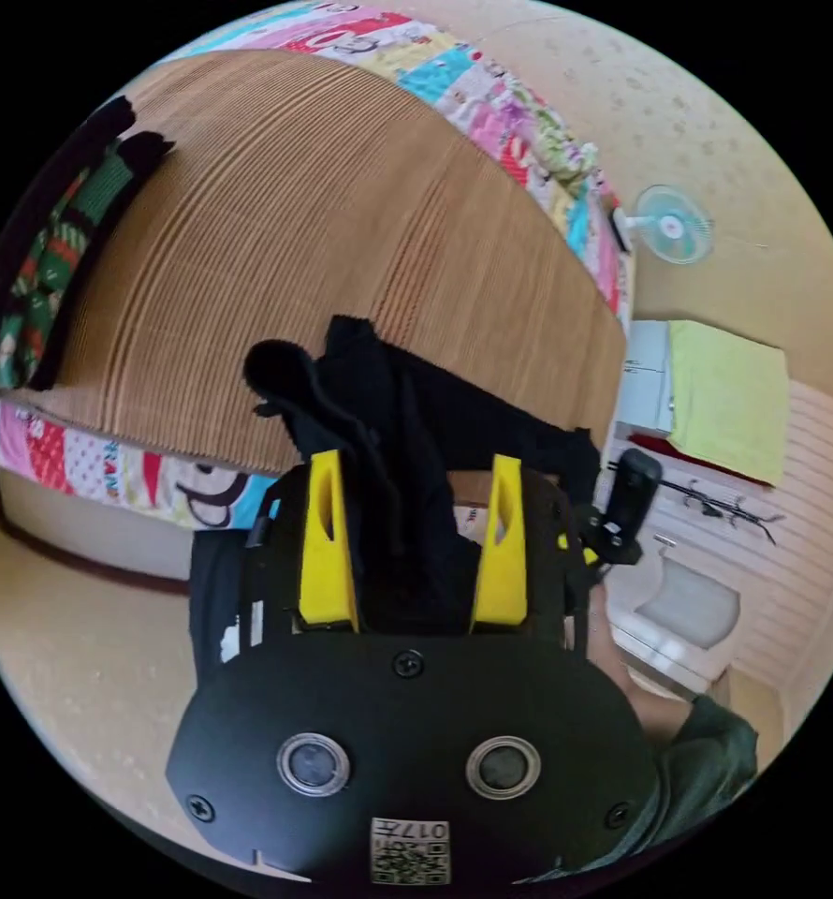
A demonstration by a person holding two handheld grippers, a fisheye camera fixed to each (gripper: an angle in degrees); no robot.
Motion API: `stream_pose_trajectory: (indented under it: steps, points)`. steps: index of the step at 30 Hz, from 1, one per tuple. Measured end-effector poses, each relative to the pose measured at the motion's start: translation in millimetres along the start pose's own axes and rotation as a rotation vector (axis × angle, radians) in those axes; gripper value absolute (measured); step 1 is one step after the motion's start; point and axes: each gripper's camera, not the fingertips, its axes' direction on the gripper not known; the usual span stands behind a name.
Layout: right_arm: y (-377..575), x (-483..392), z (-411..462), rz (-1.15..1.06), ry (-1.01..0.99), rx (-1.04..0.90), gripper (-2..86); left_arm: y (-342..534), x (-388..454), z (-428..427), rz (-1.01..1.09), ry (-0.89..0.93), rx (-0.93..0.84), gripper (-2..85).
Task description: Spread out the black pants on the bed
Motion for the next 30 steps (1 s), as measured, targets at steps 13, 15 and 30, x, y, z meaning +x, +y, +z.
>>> stream_pose_trajectory:
  steps: [13,15,30]
  points:
    - [143,76,-102,0.163,-0.471,0.812,3.2,48,12,-76,0.601,0.377,0.085,-0.8]
    - [138,71,-107,0.148,-0.445,0.807,3.2,47,47,-71,0.761,0.323,0.009,-0.9]
    - [99,74,-70,0.171,-0.683,0.826,12.6,7,80,6,0.727,0.397,-0.182,-1.0]
